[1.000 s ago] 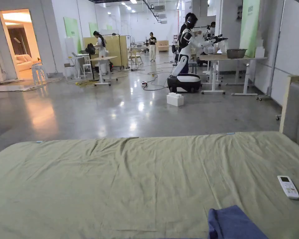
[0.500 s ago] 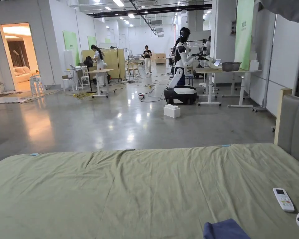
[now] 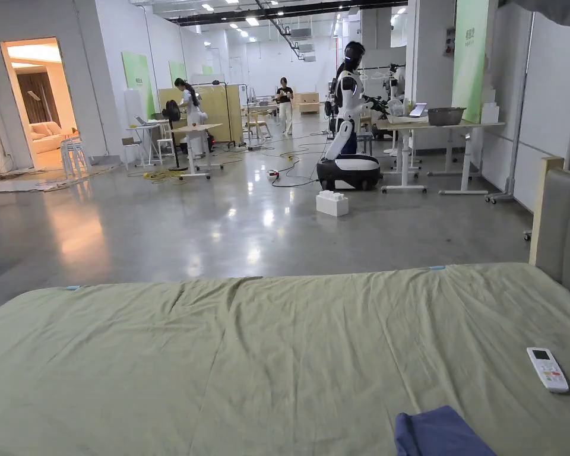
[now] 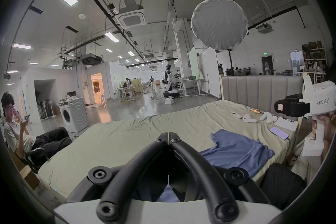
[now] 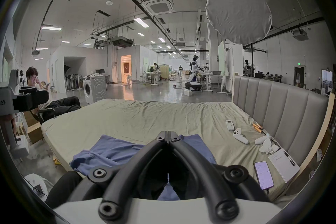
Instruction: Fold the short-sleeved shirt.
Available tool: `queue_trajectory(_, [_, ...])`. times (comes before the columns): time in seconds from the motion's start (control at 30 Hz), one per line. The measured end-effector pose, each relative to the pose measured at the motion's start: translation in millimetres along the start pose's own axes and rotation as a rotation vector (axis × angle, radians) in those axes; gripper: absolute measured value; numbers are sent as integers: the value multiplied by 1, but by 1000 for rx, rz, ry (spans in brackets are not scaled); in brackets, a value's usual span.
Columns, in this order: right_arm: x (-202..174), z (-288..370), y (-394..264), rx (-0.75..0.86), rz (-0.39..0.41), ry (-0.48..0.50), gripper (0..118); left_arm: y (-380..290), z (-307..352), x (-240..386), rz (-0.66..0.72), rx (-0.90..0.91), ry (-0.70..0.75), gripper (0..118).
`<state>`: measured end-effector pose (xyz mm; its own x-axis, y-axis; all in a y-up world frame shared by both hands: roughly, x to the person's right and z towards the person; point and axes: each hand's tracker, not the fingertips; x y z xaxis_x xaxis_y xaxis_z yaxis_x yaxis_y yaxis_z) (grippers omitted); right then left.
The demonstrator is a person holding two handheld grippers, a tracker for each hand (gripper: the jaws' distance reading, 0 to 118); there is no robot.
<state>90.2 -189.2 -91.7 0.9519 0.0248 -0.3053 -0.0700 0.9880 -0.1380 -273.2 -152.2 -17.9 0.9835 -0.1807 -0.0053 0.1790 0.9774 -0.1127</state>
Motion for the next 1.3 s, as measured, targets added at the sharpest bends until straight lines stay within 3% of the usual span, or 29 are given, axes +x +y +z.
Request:
queue_trajectory(0.1, [2, -3, -4, -25, 1, 2, 0, -5, -8, -9, 16, -32, 1, 0])
queue_trajectory(0.27, [4, -11, -18, -120, -24, 22, 0, -26, -43, -43, 211, -123, -74, 0])
queue_trajectory(0.37, [3, -19, -30, -173, -32, 23, 0, -50, -86, -57, 172, -242, -58, 0])
queue_trajectory(0.43, [4, -26, -39, -223, -46, 29, 0, -70, -127, -74, 218, -339, -63, 2])
queue_trajectory(0.53, [7, -37, -49, -273, -63, 24, 0, -104, -200, -105, 390, -447, -114, 51])
queue_trajectory(0.57, [9, -40, -52, -295, -74, 25, 0, -115, -223, -111, 411, -480, -118, 58])
queue_trajectory(0.8, [23, -46, -76, -409, -177, -38, 0, -194, -379, -117, 255, -781, -46, 58])
queue_trajectory(1.03, [42, -38, -88, -458, -187, -107, 0, -222, -421, -113, 255, -912, 40, 51])
queue_trajectory(1.07, [44, -38, -90, -461, -197, -111, 0, -218, -420, -108, 240, -912, 66, 43])
queue_trajectory(1.13, [48, -39, -95, -466, -241, -110, 0, -212, -418, -93, 139, -918, 33, 8])
queue_trajectory(1.23, [57, -55, -97, -478, -258, -89, 1, -221, -424, -77, 47, -970, 37, 8])
queue_trajectory(1.3, [71, -79, -90, -466, -246, -76, 1, -226, -433, -78, 75, -996, 47, 8])
